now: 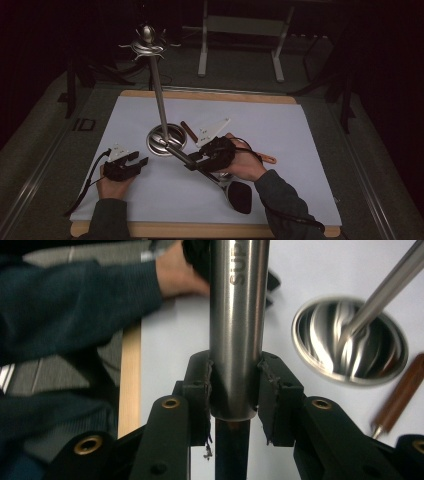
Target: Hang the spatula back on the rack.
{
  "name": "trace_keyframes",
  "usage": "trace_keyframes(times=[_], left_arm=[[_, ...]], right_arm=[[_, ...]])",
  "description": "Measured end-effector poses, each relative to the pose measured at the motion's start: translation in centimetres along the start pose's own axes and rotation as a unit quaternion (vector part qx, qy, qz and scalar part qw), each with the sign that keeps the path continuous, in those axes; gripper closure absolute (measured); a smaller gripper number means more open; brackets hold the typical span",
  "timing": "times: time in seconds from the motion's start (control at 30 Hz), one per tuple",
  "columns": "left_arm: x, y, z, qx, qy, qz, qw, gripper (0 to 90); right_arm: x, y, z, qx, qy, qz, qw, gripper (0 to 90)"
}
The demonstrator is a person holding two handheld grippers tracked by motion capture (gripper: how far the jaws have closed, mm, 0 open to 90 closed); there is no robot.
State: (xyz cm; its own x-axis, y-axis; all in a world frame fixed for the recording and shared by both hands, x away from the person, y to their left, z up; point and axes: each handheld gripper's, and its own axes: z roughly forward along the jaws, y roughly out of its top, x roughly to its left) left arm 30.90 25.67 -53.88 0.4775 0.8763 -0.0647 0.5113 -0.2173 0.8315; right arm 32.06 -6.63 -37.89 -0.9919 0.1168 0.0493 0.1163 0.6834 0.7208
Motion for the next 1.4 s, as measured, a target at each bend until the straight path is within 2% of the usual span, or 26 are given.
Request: trace_keyframes(times=[0.2, 0.23, 0.4, 0.57, 0.7, 0.8, 1.0, 1.4], left_arm=[[0.0, 0.0, 0.0, -0.001, 0.000, 0.000, 1.0000, 52.3], [0.0, 0.0, 0.0, -0.001, 0.000, 0.000, 1.0000, 52.3], [0.0, 0.0, 0.0, -0.002, 0.000, 0.000, 1.0000, 52.3], [0.0, 0.0, 0.0, -0.002, -0.001, 0.001, 1.0000, 52.3], [0.0, 0.0, 0.0, -0.002, -0.001, 0.000, 1.0000, 52.3], [0.0, 0.0, 0.0, -0.002, -0.001, 0.001, 1.0000, 52.3], [0.0, 0.0, -0.1, -0.003, -0.001, 0.001, 1.0000, 52.3], [0.0, 0.0, -0.1, -0.004, -0.002, 0.001, 1.0000, 52.3]], right_arm=[[-0.2, 0.9, -0.1, -0.041, -0.011, 0.014, 0.9990, 68.8], [-0.4, 1.2, -0.2, -0.057, -0.013, 0.025, 0.9980, 68.8], [-0.9, 1.9, -0.6, -0.090, -0.020, 0.044, 0.9948, 68.8], [-1.5, 2.3, -1.1, -0.131, -0.037, 0.066, 0.9885, 68.9], [-1.9, 2.7, -1.3, -0.157, -0.063, 0.074, 0.9829, 68.9], [-2.0, 2.9, -1.3, -0.166, -0.088, 0.076, 0.9792, 68.9], [-2.2, 3.3, -1.1, -0.174, -0.123, 0.072, 0.9743, 68.9], [-3.1, 3.4, -1.2, -0.204, -0.147, 0.087, 0.9641, 68.9]])
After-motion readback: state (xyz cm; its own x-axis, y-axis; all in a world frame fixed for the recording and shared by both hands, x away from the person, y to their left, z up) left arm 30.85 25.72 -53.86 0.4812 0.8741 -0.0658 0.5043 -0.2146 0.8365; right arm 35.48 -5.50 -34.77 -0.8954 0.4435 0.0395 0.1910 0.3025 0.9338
